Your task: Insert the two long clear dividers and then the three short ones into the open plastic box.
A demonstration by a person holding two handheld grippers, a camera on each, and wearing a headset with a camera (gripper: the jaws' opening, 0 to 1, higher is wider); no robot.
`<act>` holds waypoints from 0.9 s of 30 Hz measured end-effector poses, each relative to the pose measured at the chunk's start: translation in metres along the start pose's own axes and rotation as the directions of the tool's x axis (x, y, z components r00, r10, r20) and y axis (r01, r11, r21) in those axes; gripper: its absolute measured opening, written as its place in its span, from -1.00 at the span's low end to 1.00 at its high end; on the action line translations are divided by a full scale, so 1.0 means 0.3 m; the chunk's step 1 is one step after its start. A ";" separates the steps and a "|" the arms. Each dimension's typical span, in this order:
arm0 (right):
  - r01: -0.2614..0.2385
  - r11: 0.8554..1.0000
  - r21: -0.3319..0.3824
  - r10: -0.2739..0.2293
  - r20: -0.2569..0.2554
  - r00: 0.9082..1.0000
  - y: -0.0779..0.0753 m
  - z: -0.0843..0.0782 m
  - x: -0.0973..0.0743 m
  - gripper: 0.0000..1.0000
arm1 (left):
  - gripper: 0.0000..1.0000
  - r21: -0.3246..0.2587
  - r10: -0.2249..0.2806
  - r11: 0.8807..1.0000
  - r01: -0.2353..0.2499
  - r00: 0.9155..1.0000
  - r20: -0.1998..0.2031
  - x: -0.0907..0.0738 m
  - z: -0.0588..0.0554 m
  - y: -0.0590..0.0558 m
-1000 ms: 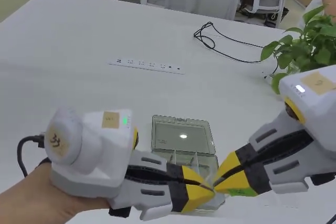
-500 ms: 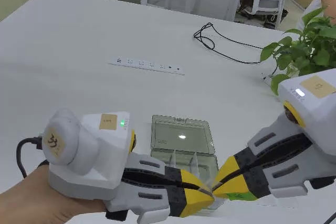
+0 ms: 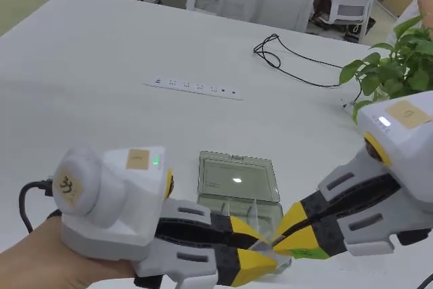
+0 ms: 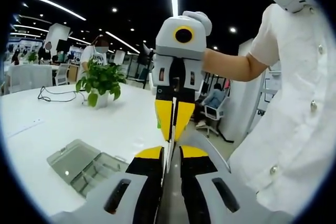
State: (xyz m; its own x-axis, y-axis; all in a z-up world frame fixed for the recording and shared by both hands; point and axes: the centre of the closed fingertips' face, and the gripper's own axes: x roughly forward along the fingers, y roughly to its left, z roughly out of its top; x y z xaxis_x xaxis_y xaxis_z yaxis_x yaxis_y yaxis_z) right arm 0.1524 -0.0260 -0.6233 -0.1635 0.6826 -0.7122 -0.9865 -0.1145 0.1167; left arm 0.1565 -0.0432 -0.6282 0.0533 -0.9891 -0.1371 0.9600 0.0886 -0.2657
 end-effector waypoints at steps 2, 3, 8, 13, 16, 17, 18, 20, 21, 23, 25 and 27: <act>0.002 1.000 -0.003 -0.002 0.001 1.000 -0.003 0.003 -0.001 -0.95 | -0.81 0.000 0.009 1.000 -0.009 1.000 -0.001 -0.007 -0.002 0.004; 0.002 1.000 -0.003 -0.002 0.002 1.000 -0.004 0.005 -0.002 -0.95 | -0.78 0.003 0.014 1.000 -0.014 1.000 -0.001 -0.010 -0.003 0.006; 0.010 1.000 -0.007 -0.010 0.005 1.000 -0.013 0.010 -0.006 -0.95 | -0.69 -0.004 0.054 0.999 -0.054 0.999 0.010 -0.034 -0.006 0.025; 0.022 1.000 -0.002 -0.022 0.012 1.000 -0.030 0.016 -0.016 -0.95 | -0.58 0.002 0.101 0.995 -0.101 0.995 0.001 -0.059 -0.020 0.047; 0.037 0.999 -0.003 -0.037 0.014 0.999 -0.048 0.018 -0.024 -0.95 | -0.50 -0.013 0.125 0.992 -0.125 0.992 0.012 -0.075 -0.020 0.057; 0.044 0.999 0.000 -0.044 0.016 0.999 -0.057 0.020 -0.026 -0.95 | -0.47 -0.016 0.133 0.991 -0.133 0.991 0.014 -0.082 -0.022 0.061; 0.050 0.999 0.001 -0.050 0.017 0.999 -0.065 0.020 -0.028 -0.95 | -0.45 -0.013 0.140 0.990 -0.139 0.990 0.012 -0.086 -0.025 0.063; 0.063 0.998 0.003 -0.063 0.015 0.998 -0.083 0.019 -0.029 -0.95 | -0.40 -0.008 0.161 0.987 -0.161 0.987 -0.006 -0.098 -0.041 0.074; 0.068 0.998 0.004 -0.068 0.015 0.998 -0.090 0.018 -0.028 -0.95 | -0.38 -0.004 0.170 0.985 -0.170 0.985 -0.014 -0.103 -0.049 0.079; 0.081 0.997 0.009 -0.081 0.011 0.997 -0.108 0.015 -0.026 -0.95 | -0.29 -0.001 0.194 0.981 -0.194 0.981 -0.021 -0.115 -0.062 0.090; 0.089 0.996 0.009 -0.089 0.004 0.996 -0.125 0.010 -0.022 -0.95 | -0.19 -0.014 0.215 0.976 -0.215 0.976 -0.016 -0.127 -0.067 0.102; 0.104 0.994 0.014 -0.104 0.003 0.995 -0.148 0.006 -0.018 -0.95 | -0.12 -0.016 0.237 0.971 -0.237 0.971 -0.019 -0.137 -0.073 0.112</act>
State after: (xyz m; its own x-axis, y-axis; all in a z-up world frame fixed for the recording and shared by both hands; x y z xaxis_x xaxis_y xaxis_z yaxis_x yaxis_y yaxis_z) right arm 0.1969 -0.0232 -0.6234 -0.0596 0.6931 -0.7184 -0.9982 -0.0328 0.0511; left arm 0.1806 0.0030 -0.6525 0.2738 -0.9377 -0.2140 0.9154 0.3223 -0.2410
